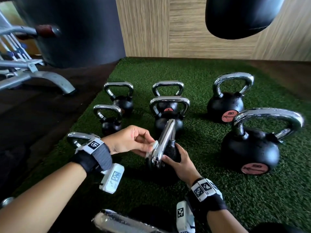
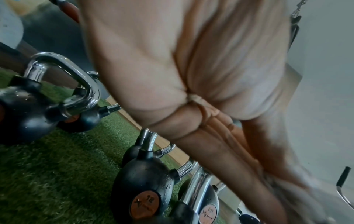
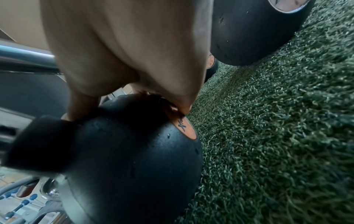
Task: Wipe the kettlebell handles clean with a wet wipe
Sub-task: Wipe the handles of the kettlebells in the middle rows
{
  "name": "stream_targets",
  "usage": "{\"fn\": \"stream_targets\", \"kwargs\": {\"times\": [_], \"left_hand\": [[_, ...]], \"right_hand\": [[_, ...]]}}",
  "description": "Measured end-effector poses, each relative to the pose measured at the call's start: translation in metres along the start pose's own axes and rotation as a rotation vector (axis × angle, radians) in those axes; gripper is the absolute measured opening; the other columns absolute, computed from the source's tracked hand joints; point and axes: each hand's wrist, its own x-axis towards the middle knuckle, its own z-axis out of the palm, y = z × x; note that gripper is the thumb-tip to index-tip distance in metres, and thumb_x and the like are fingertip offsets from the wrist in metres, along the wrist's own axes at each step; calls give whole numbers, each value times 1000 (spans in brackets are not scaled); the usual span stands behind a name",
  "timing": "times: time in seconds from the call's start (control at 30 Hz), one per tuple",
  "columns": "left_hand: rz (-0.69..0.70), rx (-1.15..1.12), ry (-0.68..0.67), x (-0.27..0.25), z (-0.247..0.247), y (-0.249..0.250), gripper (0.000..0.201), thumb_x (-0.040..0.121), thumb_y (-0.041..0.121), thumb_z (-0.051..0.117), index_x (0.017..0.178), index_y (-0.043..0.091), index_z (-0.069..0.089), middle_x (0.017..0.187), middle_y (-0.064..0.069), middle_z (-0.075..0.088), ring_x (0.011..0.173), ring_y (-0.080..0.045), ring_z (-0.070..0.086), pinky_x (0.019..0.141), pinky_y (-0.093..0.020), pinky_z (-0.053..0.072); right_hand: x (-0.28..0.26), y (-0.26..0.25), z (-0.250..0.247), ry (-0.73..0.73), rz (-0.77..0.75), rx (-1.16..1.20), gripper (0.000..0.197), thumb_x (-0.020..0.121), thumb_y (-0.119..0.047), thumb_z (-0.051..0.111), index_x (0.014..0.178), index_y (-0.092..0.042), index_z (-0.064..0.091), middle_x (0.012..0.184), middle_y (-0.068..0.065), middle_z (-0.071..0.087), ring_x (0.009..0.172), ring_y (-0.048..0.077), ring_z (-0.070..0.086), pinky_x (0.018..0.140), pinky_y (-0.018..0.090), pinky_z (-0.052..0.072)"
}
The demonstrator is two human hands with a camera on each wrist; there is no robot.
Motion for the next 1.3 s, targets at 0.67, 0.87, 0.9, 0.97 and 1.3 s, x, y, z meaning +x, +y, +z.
{"fn": "stream_targets", "kwargs": {"times": [0.67, 0.87, 0.9, 0.97, 1.3], "left_hand": [[36, 166, 146, -18, 23, -54, 26, 78, -13, 79, 83, 12, 74, 83, 2, 78, 79, -7, 73, 76, -23, 58], [91, 165, 173, -19, 16, -56, 18, 81, 2, 83, 88, 18, 79, 87, 0, 80, 82, -8, 73, 78, -22, 57], [111, 145, 225, -19, 11, -51, 16, 80, 8, 83, 88, 21, 80, 89, -1, 80, 84, -9, 73, 77, -20, 57], [150, 91, 314, -18, -4, -34, 17, 75, 17, 83, 89, 25, 82, 97, -2, 80, 90, -13, 73, 80, -20, 59], [516, 200, 413, -7, -2, 48, 20, 75, 16, 82, 90, 29, 80, 90, 9, 80, 84, 0, 72, 79, -11, 53]], "right_hand": [[0, 2, 0, 16, 70, 45, 91, 72, -49, 85, 148, -19, 44, 144, 10, 52, 132, 26, 53, 112, 46, 44], [-1, -30, -12, -41, 106, -309, 67, 75, -44, 85, 134, -23, 58, 125, 0, 66, 115, 19, 63, 100, 34, 50], [-2, -41, -19, 3, 87, -410, 51, 75, -41, 85, 120, -27, 67, 114, -5, 71, 104, 15, 66, 88, 25, 51], [-5, -67, -36, 220, 15, -475, 17, 77, -29, 83, 91, -34, 75, 93, -12, 76, 83, 7, 68, 66, 11, 44], [-23, -168, -39, -124, -209, 250, 25, 84, -26, 79, 105, -13, 80, 94, 11, 79, 74, 21, 74, 69, 34, 62]]}}
